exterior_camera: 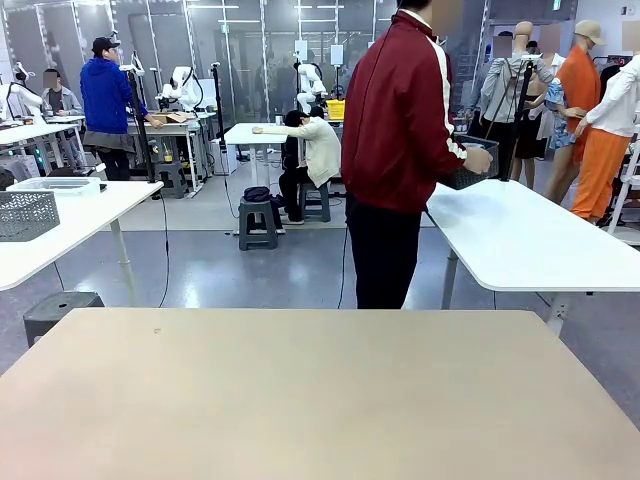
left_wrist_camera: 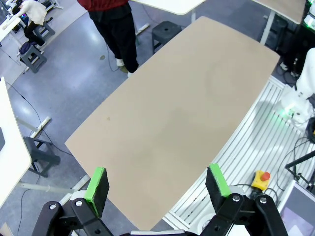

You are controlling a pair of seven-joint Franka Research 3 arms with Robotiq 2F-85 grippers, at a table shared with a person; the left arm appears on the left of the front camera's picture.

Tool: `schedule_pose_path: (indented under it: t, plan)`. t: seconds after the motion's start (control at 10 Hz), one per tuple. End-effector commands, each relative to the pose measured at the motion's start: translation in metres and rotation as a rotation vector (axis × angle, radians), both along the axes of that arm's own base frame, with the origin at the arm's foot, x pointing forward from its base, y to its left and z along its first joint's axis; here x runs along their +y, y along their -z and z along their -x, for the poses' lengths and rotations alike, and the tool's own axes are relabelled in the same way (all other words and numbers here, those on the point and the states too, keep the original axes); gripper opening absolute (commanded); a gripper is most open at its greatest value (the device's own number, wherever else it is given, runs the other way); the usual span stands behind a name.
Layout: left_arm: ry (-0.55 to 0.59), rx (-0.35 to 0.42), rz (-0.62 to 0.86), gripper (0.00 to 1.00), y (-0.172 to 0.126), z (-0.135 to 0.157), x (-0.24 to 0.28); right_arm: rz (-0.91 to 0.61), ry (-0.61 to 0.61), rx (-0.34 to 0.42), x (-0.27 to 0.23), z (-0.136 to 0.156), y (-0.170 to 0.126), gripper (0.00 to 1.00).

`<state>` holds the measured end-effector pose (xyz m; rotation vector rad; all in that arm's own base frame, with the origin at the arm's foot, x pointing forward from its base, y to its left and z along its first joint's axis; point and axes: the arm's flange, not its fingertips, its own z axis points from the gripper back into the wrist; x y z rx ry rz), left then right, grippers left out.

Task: Fold the towels and place them in the basket.
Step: When a person lays out a Towel with hook on the table, fold it in half twice.

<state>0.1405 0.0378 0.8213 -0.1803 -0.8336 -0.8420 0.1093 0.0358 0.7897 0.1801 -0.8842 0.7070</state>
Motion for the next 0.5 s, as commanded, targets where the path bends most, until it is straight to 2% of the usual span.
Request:
schedule_pose_path:
  t: [0.0,0.4]
  plan:
    - [0.018,-0.006,0.003,1.00,-0.0016,0.0021,-0.0012,0.001,-0.021,-0.016,0.0016,0.0093,-0.0020,1.00]
    - [0.018,-0.006,0.003,1.00,-0.0016,0.0021,-0.0012,0.001,-0.021,-0.016,0.0016,0.0093,-0.0020,1.00]
